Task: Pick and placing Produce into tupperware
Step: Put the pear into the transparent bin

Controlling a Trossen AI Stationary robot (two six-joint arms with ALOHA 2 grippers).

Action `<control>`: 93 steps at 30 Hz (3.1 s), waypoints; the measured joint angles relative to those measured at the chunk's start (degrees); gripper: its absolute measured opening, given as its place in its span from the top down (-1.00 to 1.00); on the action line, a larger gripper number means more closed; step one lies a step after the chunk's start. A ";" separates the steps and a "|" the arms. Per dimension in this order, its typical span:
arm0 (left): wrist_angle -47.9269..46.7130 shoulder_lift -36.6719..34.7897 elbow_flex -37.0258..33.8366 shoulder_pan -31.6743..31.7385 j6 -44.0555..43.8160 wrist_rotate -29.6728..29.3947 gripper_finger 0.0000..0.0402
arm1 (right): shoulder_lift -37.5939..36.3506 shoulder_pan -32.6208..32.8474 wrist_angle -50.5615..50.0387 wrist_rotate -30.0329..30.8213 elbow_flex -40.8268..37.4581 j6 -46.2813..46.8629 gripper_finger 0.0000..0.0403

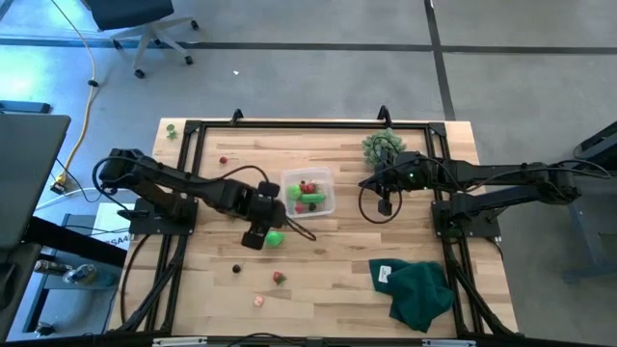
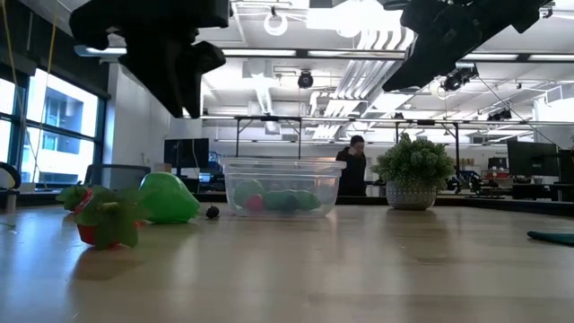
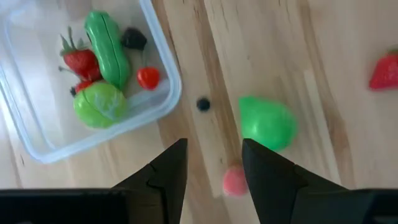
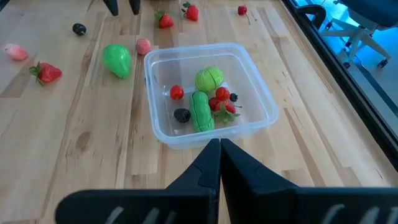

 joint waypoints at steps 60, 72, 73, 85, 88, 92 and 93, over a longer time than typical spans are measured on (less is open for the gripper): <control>12.00 13.02 -6.59 0.27 -10.34 11.32 -0.67 | -0.02 -0.02 -2.55 0.02 0.02 -0.02 0.99; 12.63 14.23 -6.60 0.27 -9.73 11.44 -0.67 | -0.02 0.00 -3.09 0.00 0.02 -0.01 0.99; 12.74 14.23 -6.60 0.27 -9.73 11.39 -0.67 | -0.02 -0.01 -3.05 0.02 0.02 0.00 0.99; 13.49 15.76 -6.57 0.27 -8.67 10.31 -0.67 | -0.02 -0.01 -3.19 0.01 0.02 0.00 0.99; 13.31 15.76 -6.60 0.25 -8.46 9.77 -0.67 | -0.02 -0.01 -3.19 0.01 0.02 -0.01 0.99; 13.10 15.76 -6.60 0.25 -8.24 9.59 -0.60 | -0.02 -0.02 -3.19 0.00 0.02 0.00 0.99; 13.00 15.76 -6.60 0.25 -8.24 9.55 -0.57 | -0.02 -0.02 -3.19 0.01 0.02 -0.01 0.99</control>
